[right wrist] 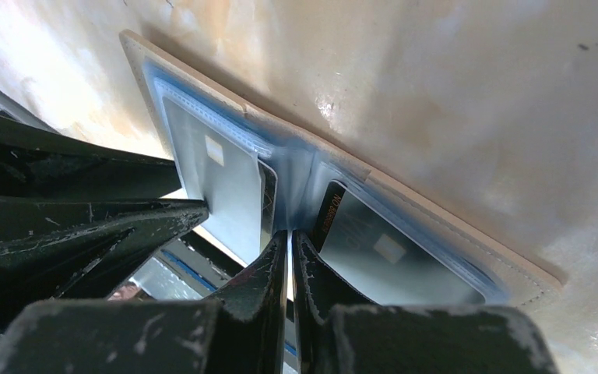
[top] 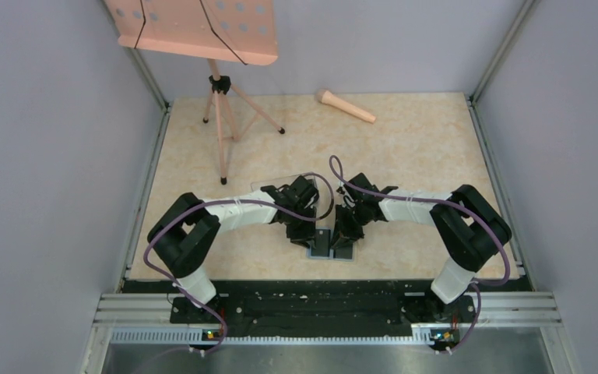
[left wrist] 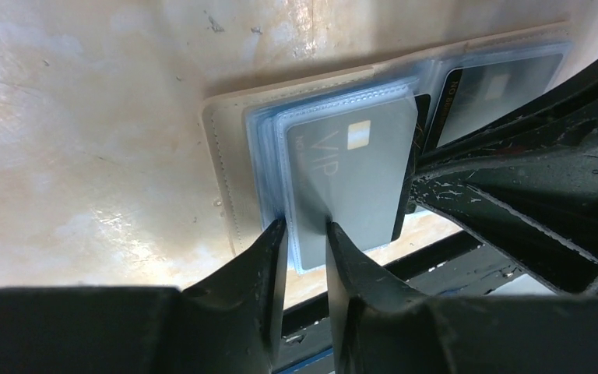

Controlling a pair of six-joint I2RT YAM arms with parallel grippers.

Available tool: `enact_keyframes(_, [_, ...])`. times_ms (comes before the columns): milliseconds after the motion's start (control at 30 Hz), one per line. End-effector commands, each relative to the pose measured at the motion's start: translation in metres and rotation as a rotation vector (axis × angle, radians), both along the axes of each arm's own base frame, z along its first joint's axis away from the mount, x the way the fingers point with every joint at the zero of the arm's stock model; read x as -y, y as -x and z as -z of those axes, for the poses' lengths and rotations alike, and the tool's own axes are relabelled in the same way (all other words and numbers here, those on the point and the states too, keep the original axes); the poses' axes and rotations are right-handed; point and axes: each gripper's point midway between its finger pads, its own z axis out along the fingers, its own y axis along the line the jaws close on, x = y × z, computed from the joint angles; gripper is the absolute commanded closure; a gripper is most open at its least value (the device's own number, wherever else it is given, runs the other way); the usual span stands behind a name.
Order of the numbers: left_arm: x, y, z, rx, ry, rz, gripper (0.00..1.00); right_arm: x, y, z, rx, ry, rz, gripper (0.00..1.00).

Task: Put the credit cards into the card holder
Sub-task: Insert the credit card into the card holder.

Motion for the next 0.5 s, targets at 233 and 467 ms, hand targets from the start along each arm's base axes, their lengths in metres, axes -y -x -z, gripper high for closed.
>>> enact_keyframes(233, [0.017, -0.01, -0.034, 0.082, 0.032, 0.033, 0.72, 0.001, 0.004, 0.006, 0.0, 0.015, -0.022, 0.94])
enact_keyframes(467, [0.017, -0.01, -0.042, 0.104, 0.013, 0.053, 0.71, 0.0, 0.005, 0.005, -0.001, 0.01, -0.024, 0.94])
